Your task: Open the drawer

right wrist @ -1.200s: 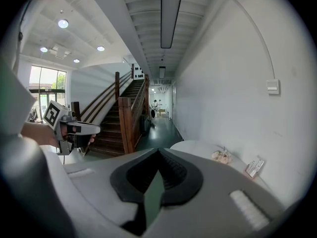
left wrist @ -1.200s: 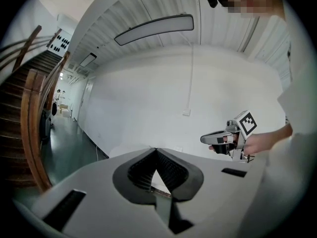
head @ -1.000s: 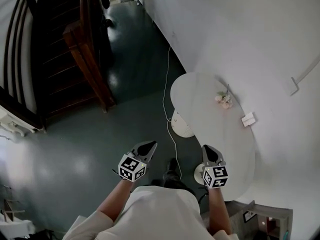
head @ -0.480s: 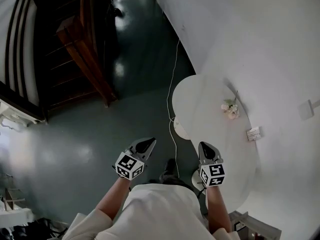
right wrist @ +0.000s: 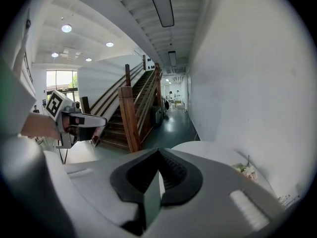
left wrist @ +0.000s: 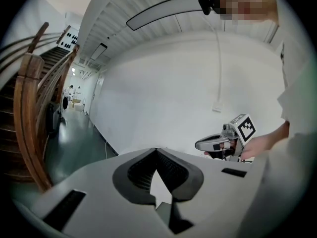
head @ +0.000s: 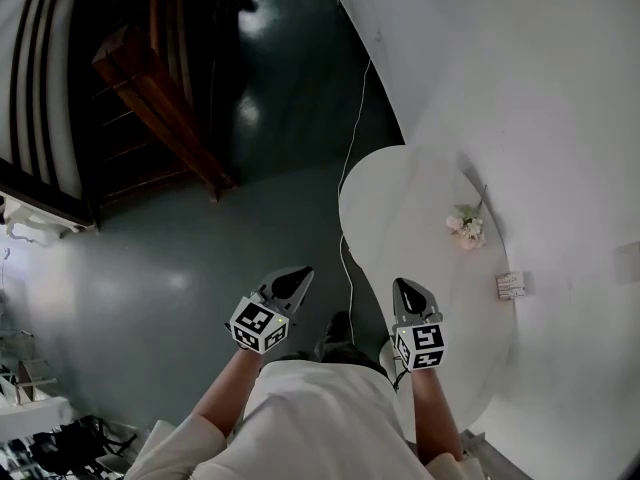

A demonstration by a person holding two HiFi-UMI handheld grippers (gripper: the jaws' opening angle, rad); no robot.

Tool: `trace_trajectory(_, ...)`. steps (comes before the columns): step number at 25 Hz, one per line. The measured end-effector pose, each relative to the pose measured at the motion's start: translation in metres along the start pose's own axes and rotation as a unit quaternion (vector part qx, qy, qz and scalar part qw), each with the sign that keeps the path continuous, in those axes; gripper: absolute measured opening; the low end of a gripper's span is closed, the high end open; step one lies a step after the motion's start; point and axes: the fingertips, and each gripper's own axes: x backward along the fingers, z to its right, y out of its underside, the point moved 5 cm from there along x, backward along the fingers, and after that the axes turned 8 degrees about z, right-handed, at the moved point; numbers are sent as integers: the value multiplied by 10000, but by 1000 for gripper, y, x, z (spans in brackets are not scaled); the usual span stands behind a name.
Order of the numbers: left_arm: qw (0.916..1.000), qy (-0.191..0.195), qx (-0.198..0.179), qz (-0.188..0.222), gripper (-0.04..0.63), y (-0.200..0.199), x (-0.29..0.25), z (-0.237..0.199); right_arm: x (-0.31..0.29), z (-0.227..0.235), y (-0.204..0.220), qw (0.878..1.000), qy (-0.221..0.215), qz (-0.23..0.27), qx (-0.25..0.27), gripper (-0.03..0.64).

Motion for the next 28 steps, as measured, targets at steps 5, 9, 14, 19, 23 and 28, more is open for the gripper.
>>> trace_trajectory(5, 9999, -81, 124, -54, 6, 4, -28, -3, -16, 21, 12, 9997, -151, -100, -164, 11)
trace_trajectory(9, 9994, -199, 269, -72, 6, 7, -36, -11, -28, 27, 17, 9993, -232, -173, -249, 11)
trace_trajectory(14, 9990, -244, 316, -209, 6, 12, -40, -22, -43, 27, 21, 9987, -301, -287, -303, 11)
trace_trajectory(19, 9993, -113, 144, -332, 6, 11, -48, -38, -60, 23, 21, 9987, -258, -326, -283, 11)
trace_trajectory(23, 9991, 188, 10, -390, 6, 9, -54, -59, -74, 10, 26, 9986, -144, -436, -269, 11)
trace_trajectory(28, 9976, 536, 94, -424, 6, 7, -62, -90, -93, -7, 30, 9975, 270, -545, -357, 11)
